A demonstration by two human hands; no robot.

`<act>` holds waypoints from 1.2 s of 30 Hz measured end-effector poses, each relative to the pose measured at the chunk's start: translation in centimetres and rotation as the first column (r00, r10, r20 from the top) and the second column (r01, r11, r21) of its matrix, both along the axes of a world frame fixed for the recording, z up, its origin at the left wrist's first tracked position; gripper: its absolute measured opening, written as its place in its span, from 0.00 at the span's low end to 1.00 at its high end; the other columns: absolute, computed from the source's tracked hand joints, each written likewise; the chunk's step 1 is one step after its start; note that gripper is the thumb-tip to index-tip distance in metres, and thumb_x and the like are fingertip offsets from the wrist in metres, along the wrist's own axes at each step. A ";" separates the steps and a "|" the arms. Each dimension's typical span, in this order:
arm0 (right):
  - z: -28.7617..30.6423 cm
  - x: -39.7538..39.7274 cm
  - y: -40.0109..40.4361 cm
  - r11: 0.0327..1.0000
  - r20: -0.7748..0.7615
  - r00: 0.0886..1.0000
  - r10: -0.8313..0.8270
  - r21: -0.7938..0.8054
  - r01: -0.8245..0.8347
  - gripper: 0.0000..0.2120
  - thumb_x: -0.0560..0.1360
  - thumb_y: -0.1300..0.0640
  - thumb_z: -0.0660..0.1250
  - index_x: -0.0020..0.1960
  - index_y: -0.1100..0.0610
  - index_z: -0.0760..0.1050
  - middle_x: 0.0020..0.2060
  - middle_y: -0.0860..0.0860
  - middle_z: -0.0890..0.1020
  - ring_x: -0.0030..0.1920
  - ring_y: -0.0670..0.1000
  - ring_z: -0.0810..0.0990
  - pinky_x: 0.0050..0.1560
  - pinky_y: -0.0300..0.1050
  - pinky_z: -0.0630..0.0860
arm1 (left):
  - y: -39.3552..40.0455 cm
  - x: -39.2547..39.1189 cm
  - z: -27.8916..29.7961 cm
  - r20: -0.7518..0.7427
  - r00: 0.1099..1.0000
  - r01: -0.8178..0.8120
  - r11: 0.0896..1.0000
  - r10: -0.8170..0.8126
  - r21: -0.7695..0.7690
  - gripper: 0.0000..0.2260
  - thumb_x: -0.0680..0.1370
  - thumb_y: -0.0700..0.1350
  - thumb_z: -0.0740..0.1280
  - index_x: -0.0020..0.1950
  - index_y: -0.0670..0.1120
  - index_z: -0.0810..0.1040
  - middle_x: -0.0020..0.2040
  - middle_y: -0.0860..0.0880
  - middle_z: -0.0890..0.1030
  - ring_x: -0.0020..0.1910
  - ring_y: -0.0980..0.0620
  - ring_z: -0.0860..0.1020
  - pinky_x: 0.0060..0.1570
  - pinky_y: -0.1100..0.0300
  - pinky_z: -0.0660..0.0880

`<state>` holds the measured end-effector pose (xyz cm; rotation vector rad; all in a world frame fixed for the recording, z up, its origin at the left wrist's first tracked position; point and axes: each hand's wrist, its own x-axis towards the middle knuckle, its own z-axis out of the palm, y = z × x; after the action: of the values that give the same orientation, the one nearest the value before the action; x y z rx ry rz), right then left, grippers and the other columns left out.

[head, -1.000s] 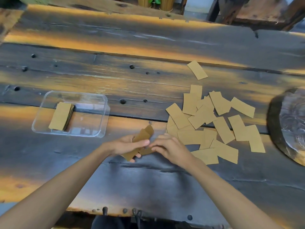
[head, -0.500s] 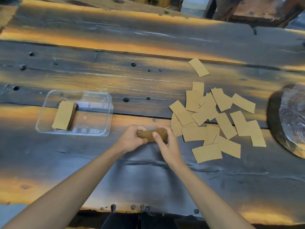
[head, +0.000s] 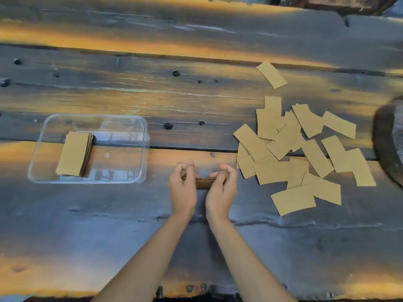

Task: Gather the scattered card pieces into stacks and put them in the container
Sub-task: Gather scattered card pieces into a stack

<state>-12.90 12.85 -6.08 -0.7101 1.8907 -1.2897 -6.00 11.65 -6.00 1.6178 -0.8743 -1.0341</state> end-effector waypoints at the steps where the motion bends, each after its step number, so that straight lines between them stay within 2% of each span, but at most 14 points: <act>1: -0.6 0.0 0.2 0.999 -0.011 1.000 0.016 -0.031 -0.016 0.10 0.82 0.65 0.54 0.55 0.59 0.74 0.39 0.41 0.80 0.43 0.40 0.78 0.46 0.30 0.70 | 0.4 -0.1 -0.6 0.057 0.998 -0.010 1.000 0.011 -0.014 0.10 0.82 0.42 0.61 0.44 0.38 0.74 0.31 0.45 0.79 0.33 0.54 0.77 0.41 0.61 0.72; 2: -1.1 0.0 0.4 0.997 -0.025 0.999 0.027 -0.069 -0.028 0.11 0.81 0.65 0.54 0.55 0.58 0.74 0.41 0.42 0.80 0.45 0.43 0.79 0.48 0.31 0.71 | 0.7 -0.1 -1.2 0.114 0.993 -0.005 0.999 0.008 -0.031 0.06 0.82 0.40 0.60 0.50 0.40 0.74 0.33 0.47 0.81 0.36 0.55 0.79 0.43 0.63 0.74; 4: -1.9 0.1 0.5 0.991 -0.048 0.999 0.022 -0.134 -0.028 0.12 0.79 0.63 0.54 0.54 0.53 0.74 0.46 0.49 0.80 0.46 0.51 0.80 0.49 0.35 0.74 | 1.0 0.1 -1.7 0.152 0.988 -0.017 0.998 0.026 -0.060 0.10 0.81 0.36 0.58 0.62 0.42 0.71 0.39 0.49 0.84 0.42 0.56 0.81 0.48 0.66 0.74; 6: -2.0 0.1 0.4 0.986 -0.076 0.997 -0.009 -0.168 -0.004 0.15 0.77 0.66 0.54 0.53 0.50 0.73 0.45 0.52 0.81 0.44 0.52 0.81 0.47 0.34 0.74 | 0.6 0.4 -1.9 0.066 0.994 -0.080 0.993 0.086 -0.088 0.13 0.81 0.35 0.58 0.66 0.44 0.68 0.45 0.49 0.83 0.41 0.51 0.81 0.46 0.62 0.77; 8: -2.1 0.2 0.2 0.983 -0.079 0.997 -0.014 -0.182 -0.001 0.14 0.78 0.68 0.55 0.53 0.53 0.74 0.38 0.50 0.80 0.39 0.48 0.79 0.45 0.34 0.73 | 0.1 0.3 -2.0 -0.024 0.995 -0.101 0.990 0.100 -0.095 0.10 0.81 0.34 0.58 0.60 0.44 0.71 0.44 0.46 0.80 0.36 0.49 0.79 0.40 0.57 0.77; 9: -2.3 0.2 0.0 0.984 -0.068 0.997 -0.024 -0.180 0.011 0.13 0.80 0.68 0.55 0.54 0.54 0.74 0.34 0.48 0.79 0.37 0.47 0.77 0.43 0.36 0.73 | -0.2 0.2 -2.1 -0.016 0.997 -0.073 0.992 0.072 -0.105 0.09 0.80 0.33 0.58 0.55 0.43 0.74 0.41 0.46 0.80 0.35 0.49 0.78 0.39 0.55 0.76; 12: -2.1 0.3 -1.0 0.978 0.015 0.997 -0.076 -0.194 0.078 0.06 0.84 0.58 0.59 0.54 0.51 0.74 0.27 0.46 0.74 0.31 0.47 0.73 0.38 0.43 0.72 | -0.4 0.0 -2.3 0.000 0.999 0.038 0.990 -0.038 -0.137 0.08 0.76 0.33 0.59 0.45 0.40 0.77 0.31 0.46 0.79 0.33 0.48 0.78 0.40 0.53 0.75; 15: -1.9 0.4 -2.2 0.968 -0.003 0.995 -0.100 -0.233 0.097 0.08 0.84 0.57 0.60 0.49 0.49 0.76 0.25 0.49 0.72 0.30 0.48 0.71 0.37 0.43 0.72 | -0.4 -0.2 -2.3 0.023 1.000 0.008 0.991 -0.005 -0.135 0.06 0.78 0.35 0.60 0.47 0.40 0.76 0.28 0.48 0.79 0.32 0.49 0.79 0.43 0.56 0.76; 18: -2.6 0.7 -2.9 0.965 -0.058 0.991 -0.119 -0.240 0.102 0.08 0.84 0.57 0.60 0.49 0.50 0.76 0.25 0.47 0.74 0.30 0.48 0.74 0.39 0.44 0.74 | -0.9 -0.4 -2.8 0.051 0.995 -0.075 0.989 0.082 -0.128 0.07 0.82 0.36 0.56 0.54 0.42 0.72 0.30 0.50 0.79 0.34 0.52 0.79 0.44 0.54 0.76; 21: -3.0 0.9 -3.4 0.964 -0.052 0.989 -0.142 -0.234 0.126 0.07 0.84 0.57 0.60 0.50 0.53 0.76 0.24 0.48 0.74 0.29 0.47 0.73 0.39 0.44 0.73 | -1.6 -0.3 -2.8 0.042 0.995 -0.079 0.985 0.086 -0.154 0.07 0.82 0.36 0.55 0.54 0.43 0.72 0.30 0.49 0.78 0.34 0.50 0.78 0.43 0.50 0.76; 27: -3.3 0.8 -3.1 0.968 -0.063 0.991 -0.121 -0.229 0.104 0.09 0.85 0.61 0.56 0.52 0.53 0.75 0.25 0.48 0.72 0.27 0.45 0.71 0.36 0.41 0.71 | -1.6 0.4 -3.2 0.126 0.992 -0.005 0.982 0.030 -0.189 0.08 0.82 0.34 0.54 0.54 0.41 0.72 0.29 0.47 0.76 0.31 0.50 0.75 0.37 0.49 0.74; 33: -3.2 1.1 -3.8 0.968 -0.067 0.981 -0.183 -0.188 0.167 0.10 0.84 0.58 0.57 0.51 0.51 0.76 0.26 0.50 0.74 0.26 0.45 0.72 0.35 0.42 0.71 | -2.3 1.0 -3.5 0.193 0.980 0.065 0.988 -0.037 -0.143 0.09 0.82 0.36 0.54 0.50 0.41 0.74 0.30 0.50 0.77 0.32 0.51 0.76 0.38 0.49 0.74; 36: -3.1 1.3 -4.4 0.970 -0.104 0.974 -0.202 -0.158 0.184 0.11 0.82 0.54 0.58 0.55 0.53 0.79 0.36 0.55 0.83 0.34 0.55 0.81 0.39 0.51 0.77 | -1.8 1.3 -2.8 0.168 0.977 0.144 0.988 -0.133 -0.050 0.09 0.83 0.38 0.55 0.50 0.44 0.75 0.33 0.51 0.78 0.35 0.52 0.77 0.40 0.54 0.74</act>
<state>-11.62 8.44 -9.18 -0.7054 2.0162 -1.5532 -4.71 9.86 -8.75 1.6246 -1.1331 -0.9683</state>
